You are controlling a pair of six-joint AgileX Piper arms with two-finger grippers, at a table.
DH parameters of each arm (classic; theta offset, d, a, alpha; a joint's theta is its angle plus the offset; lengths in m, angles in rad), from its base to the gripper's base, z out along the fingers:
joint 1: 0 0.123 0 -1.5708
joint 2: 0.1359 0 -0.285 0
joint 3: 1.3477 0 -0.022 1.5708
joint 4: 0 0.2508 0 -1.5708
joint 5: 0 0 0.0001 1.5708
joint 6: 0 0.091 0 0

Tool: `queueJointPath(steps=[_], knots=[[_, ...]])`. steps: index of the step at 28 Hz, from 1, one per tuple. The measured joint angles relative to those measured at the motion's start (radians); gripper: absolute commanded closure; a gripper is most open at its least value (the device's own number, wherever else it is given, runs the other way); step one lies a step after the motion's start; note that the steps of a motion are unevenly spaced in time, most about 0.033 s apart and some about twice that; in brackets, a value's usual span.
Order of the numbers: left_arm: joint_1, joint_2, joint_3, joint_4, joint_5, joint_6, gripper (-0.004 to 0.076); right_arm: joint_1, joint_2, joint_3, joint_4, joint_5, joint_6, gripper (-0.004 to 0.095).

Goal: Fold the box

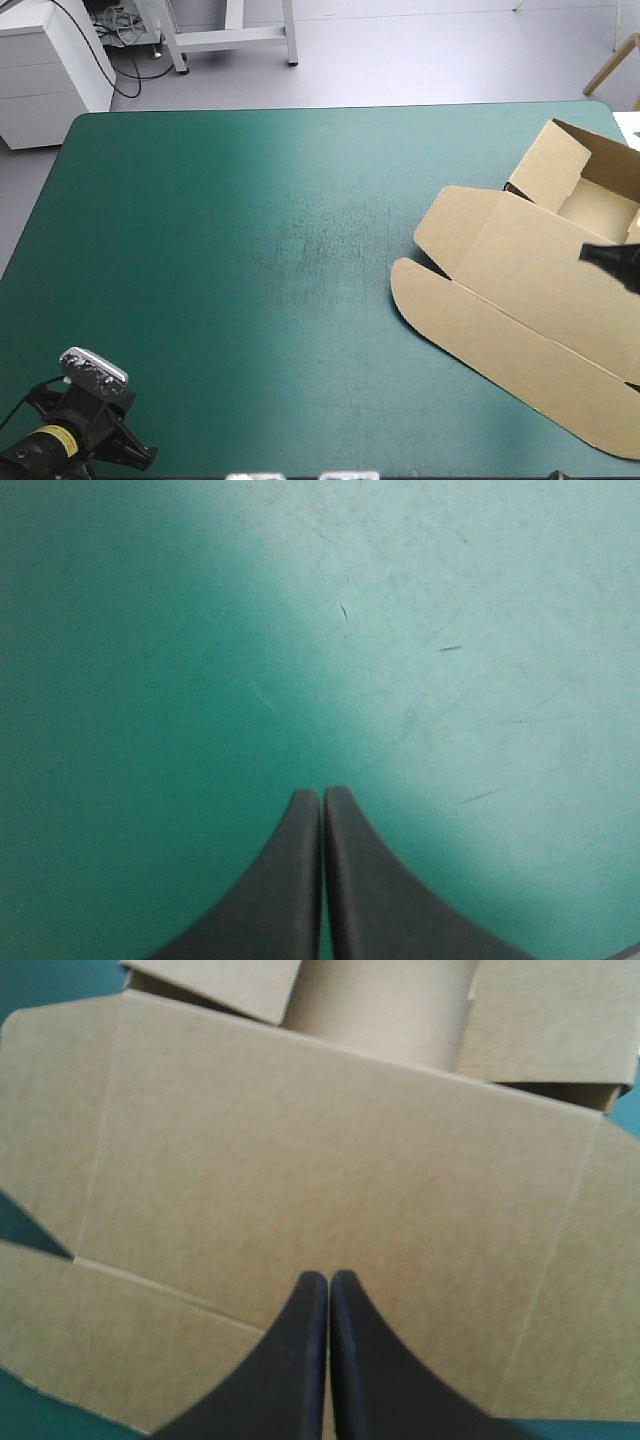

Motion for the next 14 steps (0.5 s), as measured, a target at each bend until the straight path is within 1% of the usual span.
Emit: queueJointPath(steps=[7, 10, 14], knots=[[0.0, 0.0, 0.0, 0.0, 0.0, 0.0, 0.0734, 0.177, -0.365, 0.306, 0.001, -0.054, -0.034, 0.0921], [0.0, 0.0, 0.0, 0.0, 0.0, 0.0, 0.0734, 0.23, -0.508, 0.433, 0.001, -0.06, -0.044, 0.0922], [0.0, 0.0, 0.0, 0.0, 0.0, 0.0, 0.0734, 0.262, -0.605, 0.538, 0.001, -0.069, -0.06, 0.0922]])
